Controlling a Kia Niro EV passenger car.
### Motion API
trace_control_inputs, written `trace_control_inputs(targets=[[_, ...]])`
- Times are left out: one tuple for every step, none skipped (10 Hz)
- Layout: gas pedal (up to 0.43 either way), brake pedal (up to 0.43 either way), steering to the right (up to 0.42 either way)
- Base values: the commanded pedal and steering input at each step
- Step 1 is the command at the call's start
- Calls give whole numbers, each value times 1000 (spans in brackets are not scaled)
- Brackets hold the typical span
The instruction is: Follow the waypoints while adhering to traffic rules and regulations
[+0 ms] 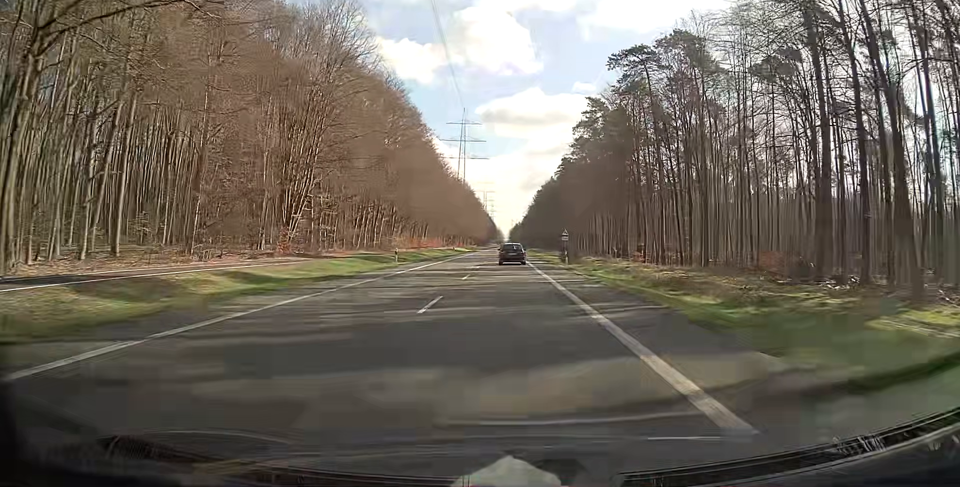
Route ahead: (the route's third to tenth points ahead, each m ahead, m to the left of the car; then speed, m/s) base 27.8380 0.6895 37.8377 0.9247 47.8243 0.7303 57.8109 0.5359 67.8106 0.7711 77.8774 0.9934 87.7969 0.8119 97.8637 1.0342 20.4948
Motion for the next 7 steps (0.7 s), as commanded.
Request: trace_control_inputs(targets=[[197, 0, 1], [197, 0, 1], [197, 0, 1], [197, 0, 1], [197, 0, 1], [197, 0, 1], [197, 0, 1]])
